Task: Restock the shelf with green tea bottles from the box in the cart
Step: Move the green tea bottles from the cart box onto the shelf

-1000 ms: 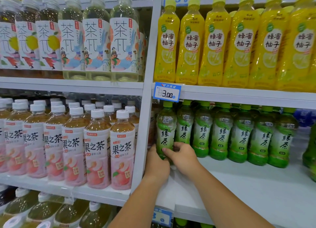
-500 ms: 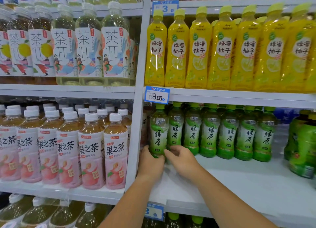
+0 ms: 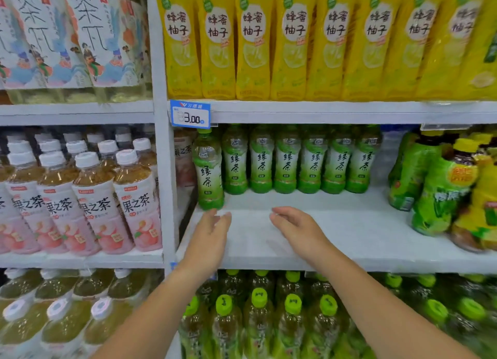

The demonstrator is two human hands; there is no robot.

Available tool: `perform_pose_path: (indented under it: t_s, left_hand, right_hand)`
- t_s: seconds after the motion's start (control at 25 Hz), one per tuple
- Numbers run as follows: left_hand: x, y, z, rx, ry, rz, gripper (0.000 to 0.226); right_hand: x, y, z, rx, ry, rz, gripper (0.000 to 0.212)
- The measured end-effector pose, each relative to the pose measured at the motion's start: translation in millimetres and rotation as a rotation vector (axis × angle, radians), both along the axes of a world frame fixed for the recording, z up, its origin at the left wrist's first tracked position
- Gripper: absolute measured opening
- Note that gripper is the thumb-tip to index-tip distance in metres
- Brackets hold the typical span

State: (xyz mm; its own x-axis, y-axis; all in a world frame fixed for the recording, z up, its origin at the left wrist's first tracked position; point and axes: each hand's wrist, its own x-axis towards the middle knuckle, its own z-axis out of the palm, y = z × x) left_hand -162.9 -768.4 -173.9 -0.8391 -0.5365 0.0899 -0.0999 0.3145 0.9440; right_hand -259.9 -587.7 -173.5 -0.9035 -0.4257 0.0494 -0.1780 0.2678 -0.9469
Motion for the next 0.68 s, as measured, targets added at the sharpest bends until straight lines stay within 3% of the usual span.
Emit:
perform_pose_path:
  t_s: [0.12,0.44,0.56,0.68]
  left_hand:
    - [24.6,20.5,8.9,0.070,-0.135,-0.031,0.039]
    - [116.5,94.4,79.9,0.211,-0.581,-0.163,0.050]
    - [156.7,126.8,125.9,0.286,-0.672,-0.223,0.044]
    - [179.3,155.1,170.5,0.298,-0.729,-0.290,0.055]
  right_hand:
    - [29.7,25.0,11.7,0.014,-0.150,-0.032,0.038]
    - [132.3,111.2,71.9,0.172,-0.465,-0.103,0.049]
    - [177.7,147.9,104.8,0.200,-0.571,-0.161,0.054]
    - [217.1,181.2,144.1,0.212,-0.678,-0.228,0.055]
